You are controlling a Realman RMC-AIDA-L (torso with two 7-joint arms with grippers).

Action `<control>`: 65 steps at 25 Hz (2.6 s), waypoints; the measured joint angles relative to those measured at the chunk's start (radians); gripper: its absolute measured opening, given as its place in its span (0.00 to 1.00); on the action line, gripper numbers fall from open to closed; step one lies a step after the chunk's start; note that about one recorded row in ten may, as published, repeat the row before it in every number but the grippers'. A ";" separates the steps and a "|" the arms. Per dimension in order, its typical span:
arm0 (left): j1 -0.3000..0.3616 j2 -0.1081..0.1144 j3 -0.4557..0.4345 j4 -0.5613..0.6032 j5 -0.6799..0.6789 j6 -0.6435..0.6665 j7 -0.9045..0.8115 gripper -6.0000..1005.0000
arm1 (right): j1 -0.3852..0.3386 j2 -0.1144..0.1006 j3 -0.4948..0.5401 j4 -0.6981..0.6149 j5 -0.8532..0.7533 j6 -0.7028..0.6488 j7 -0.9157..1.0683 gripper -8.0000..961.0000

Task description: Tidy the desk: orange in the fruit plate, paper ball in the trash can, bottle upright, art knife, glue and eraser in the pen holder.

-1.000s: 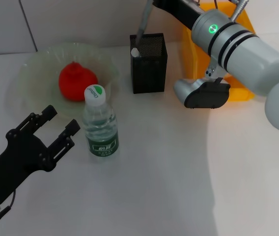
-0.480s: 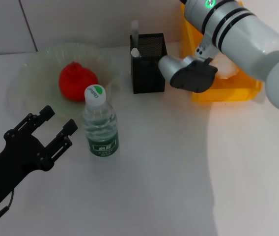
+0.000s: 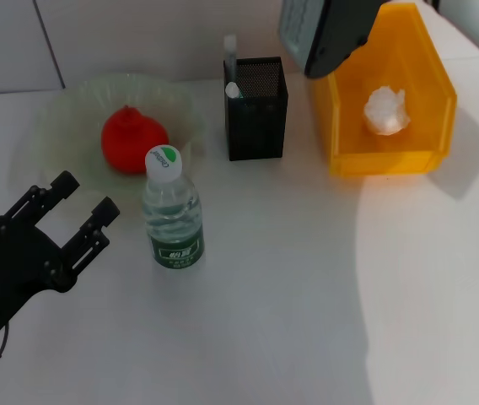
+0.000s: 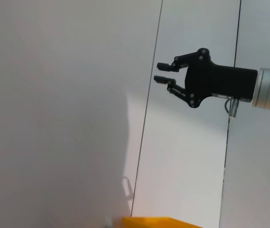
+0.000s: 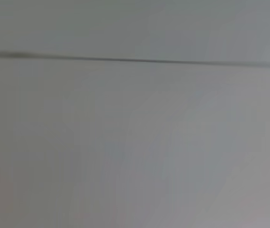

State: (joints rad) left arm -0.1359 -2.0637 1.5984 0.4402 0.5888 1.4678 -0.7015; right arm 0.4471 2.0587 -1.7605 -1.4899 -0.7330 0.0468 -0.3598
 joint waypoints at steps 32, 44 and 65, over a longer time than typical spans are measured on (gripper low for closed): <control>-0.013 0.081 -0.342 0.063 0.456 0.254 -0.125 0.67 | -0.279 -0.129 -0.169 -0.032 0.992 -0.372 0.526 0.13; -0.040 0.081 -0.379 0.106 0.628 0.259 -0.206 0.67 | -0.578 -0.050 0.098 0.212 -0.038 -1.148 1.475 0.17; -0.120 0.043 -0.378 0.112 0.835 0.246 -0.303 0.68 | -0.291 -0.007 0.600 0.628 -0.765 -1.698 1.691 0.64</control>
State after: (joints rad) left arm -0.2558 -2.0208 1.2202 0.5518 1.4236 1.7139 -1.0042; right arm 0.1563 2.0521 -1.1602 -0.8620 -1.4975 -1.6507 1.3307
